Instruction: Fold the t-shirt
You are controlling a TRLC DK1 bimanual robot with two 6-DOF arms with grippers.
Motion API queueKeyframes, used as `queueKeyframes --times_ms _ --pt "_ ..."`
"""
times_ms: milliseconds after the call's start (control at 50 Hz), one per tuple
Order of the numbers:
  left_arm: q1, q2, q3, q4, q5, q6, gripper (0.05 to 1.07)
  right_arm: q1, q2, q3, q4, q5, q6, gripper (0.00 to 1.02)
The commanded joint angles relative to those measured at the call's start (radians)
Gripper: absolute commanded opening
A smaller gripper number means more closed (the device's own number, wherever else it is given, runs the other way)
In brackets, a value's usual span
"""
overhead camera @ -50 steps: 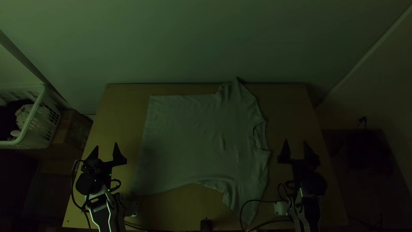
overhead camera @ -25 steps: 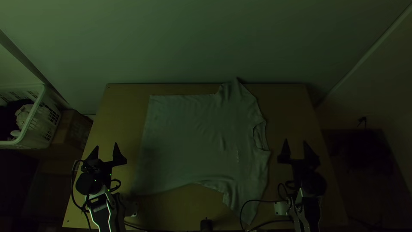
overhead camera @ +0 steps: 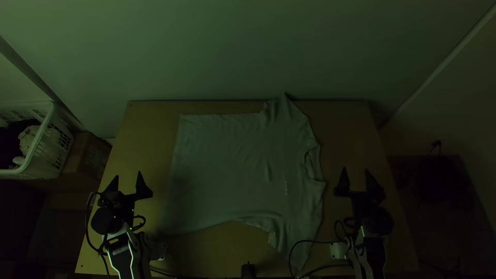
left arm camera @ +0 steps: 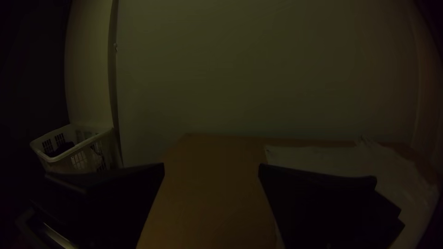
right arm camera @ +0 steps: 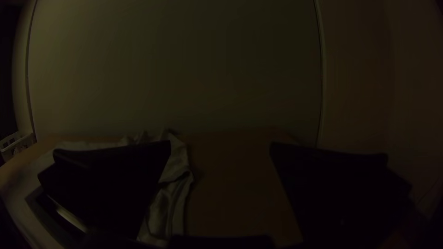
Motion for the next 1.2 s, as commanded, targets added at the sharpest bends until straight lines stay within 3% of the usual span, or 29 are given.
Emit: queueKeyframes --times_ms 0,80,480,640,780,1180 --pt "-0.001 -0.007 -0.040 -0.041 -0.001 -0.001 1.03 0.002 -0.007 -0.014 -0.015 0.002 0.003 0.98" --pt "-0.004 -0.007 -0.040 -0.041 -0.001 -0.046 1.03 0.019 -0.007 -0.014 -0.018 -0.004 0.008 0.98" --pt "-0.003 -0.001 0.003 0.076 -0.024 -0.070 1.03 -0.004 -0.008 0.019 0.043 0.001 -0.001 0.98" --pt "-0.006 0.161 0.121 0.123 -0.024 -0.101 1.03 -0.004 0.016 0.084 0.092 -0.001 -0.004 0.98" --pt "-0.010 0.440 0.325 0.103 -0.025 -0.146 1.03 0.005 0.165 0.161 0.177 -0.001 -0.004 0.98" --pt "-0.161 0.742 0.667 0.103 -0.047 -0.166 1.03 0.014 0.682 0.546 0.255 -0.002 0.000 0.98"
